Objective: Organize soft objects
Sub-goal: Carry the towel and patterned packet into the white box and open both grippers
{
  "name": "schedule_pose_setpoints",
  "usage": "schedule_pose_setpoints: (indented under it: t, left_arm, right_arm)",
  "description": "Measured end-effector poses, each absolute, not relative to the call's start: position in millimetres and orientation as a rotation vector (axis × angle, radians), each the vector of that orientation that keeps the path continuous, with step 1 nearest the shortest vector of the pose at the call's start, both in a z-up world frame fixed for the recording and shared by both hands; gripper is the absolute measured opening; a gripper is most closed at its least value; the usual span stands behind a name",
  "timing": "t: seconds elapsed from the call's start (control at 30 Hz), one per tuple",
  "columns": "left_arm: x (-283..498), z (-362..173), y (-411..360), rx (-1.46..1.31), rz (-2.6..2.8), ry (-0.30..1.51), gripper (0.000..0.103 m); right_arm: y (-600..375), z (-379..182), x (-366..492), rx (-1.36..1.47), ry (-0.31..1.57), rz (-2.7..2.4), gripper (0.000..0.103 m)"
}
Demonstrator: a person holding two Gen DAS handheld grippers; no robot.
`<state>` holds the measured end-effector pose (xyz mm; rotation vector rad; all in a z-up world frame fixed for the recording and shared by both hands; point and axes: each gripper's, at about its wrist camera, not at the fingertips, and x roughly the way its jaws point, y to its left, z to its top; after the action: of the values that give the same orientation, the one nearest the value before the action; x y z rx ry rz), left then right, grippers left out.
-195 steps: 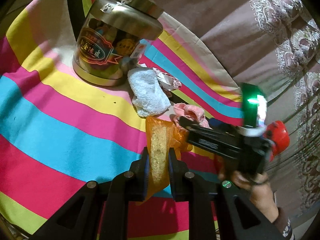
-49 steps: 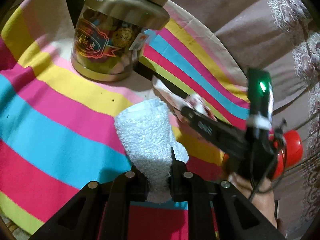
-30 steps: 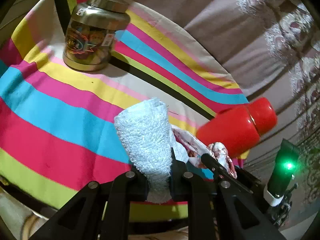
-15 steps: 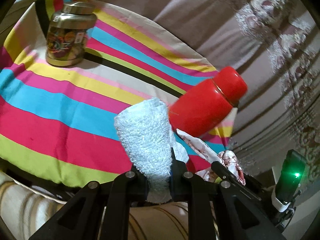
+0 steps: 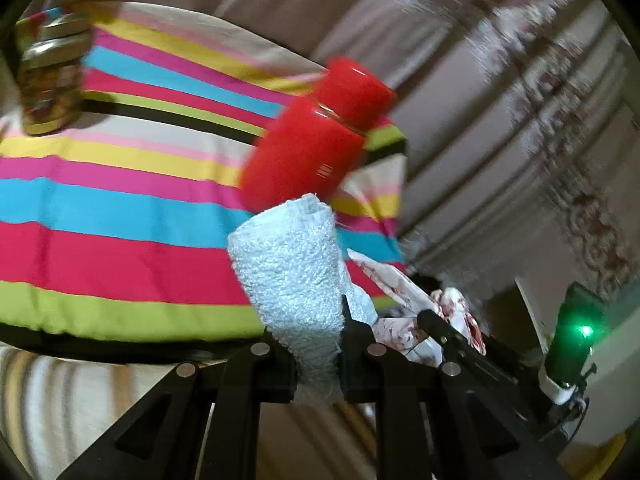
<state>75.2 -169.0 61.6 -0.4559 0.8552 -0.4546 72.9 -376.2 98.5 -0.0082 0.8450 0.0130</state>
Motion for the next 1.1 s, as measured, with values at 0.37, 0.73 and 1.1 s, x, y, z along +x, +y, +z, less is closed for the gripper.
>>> schedule_pose_setpoints:
  t: [0.37, 0.73, 1.1]
  left_arm:
    - [58, 67, -290, -0.324, -0.739, 0.947, 0.039]
    - [36, 65, -317, -0.226, -0.707, 1.048, 0.074]
    - [10, 48, -320, -0.139, -0.586, 1.156, 0.088]
  right_arm:
    - [-473, 117, 25, 0.015, 0.843, -0.267, 0.030]
    - [-513, 128, -10, 0.034, 0.846, -0.374, 0.057]
    - [-520, 135, -39, 0.029, 0.853, -0.382, 0.059]
